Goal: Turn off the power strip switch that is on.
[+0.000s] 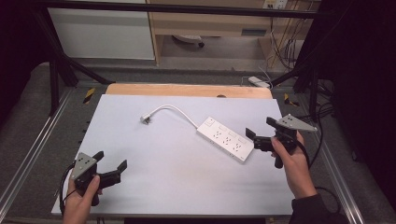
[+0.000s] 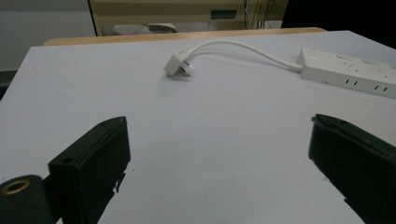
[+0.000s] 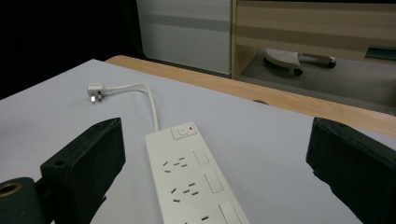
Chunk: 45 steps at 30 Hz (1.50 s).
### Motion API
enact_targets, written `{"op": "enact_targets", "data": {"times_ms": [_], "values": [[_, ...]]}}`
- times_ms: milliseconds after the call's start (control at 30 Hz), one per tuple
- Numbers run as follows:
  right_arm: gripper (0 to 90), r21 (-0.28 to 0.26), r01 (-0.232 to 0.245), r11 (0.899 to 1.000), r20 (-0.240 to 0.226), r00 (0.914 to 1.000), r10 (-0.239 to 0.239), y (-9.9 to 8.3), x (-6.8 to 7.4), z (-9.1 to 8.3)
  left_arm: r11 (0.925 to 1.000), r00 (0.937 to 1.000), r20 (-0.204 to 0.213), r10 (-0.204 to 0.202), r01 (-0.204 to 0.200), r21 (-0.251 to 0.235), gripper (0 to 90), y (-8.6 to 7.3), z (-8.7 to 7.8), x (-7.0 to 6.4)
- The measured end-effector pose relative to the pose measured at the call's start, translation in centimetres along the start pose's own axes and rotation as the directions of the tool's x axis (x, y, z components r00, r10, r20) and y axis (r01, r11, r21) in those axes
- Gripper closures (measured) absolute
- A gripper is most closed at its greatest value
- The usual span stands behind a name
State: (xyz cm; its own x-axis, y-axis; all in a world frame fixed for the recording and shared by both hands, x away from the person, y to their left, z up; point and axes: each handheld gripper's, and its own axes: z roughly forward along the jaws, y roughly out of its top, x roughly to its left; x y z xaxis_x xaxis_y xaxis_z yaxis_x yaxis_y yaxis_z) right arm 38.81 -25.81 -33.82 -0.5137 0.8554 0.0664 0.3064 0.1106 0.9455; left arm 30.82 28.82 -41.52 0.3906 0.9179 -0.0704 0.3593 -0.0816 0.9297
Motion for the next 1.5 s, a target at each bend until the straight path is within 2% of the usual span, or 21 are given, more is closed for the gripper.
{"op": "enact_targets", "data": {"times_ms": [533,767,900,1167,1500], "values": [[2.8,-0.050,0.030,0.998,0.032,0.9991,-0.028,-1.9,0.1,-2.6,1.0000,1.0000,0.007,0.001,-0.001,-0.001,5.4,0.0,0.0,-0.1],[1.6,-0.101,0.059,0.993,0.093,0.9945,-0.050,-3.8,-0.5,-3.5,1.0000,1.0000,0.008,0.002,-0.002,-0.001,5.4,0.0,0.0,-0.1],[1.5,-0.123,0.052,0.991,0.112,0.9929,-0.038,-5.0,-1.0,-4.1,1.0000,1.0000,0.009,-0.003,0.003,-0.003,5.4,0.0,0.0,-0.2],[1.7,-0.100,0.054,0.994,0.107,0.9933,-0.044,-7.1,-1.2,-4.4,1.0000,1.0000,0.010,0.001,-0.001,-0.002,5.4,0.0,0.0,-0.3],[2.1,-0.045,0.022,0.999,0.051,0.9985,-0.020,-10.1,-1.1,-3.4,1.0000,0.9999,0.016,0.003,-0.003,-0.003,5.4,0.0,0.0,-0.4]]}}
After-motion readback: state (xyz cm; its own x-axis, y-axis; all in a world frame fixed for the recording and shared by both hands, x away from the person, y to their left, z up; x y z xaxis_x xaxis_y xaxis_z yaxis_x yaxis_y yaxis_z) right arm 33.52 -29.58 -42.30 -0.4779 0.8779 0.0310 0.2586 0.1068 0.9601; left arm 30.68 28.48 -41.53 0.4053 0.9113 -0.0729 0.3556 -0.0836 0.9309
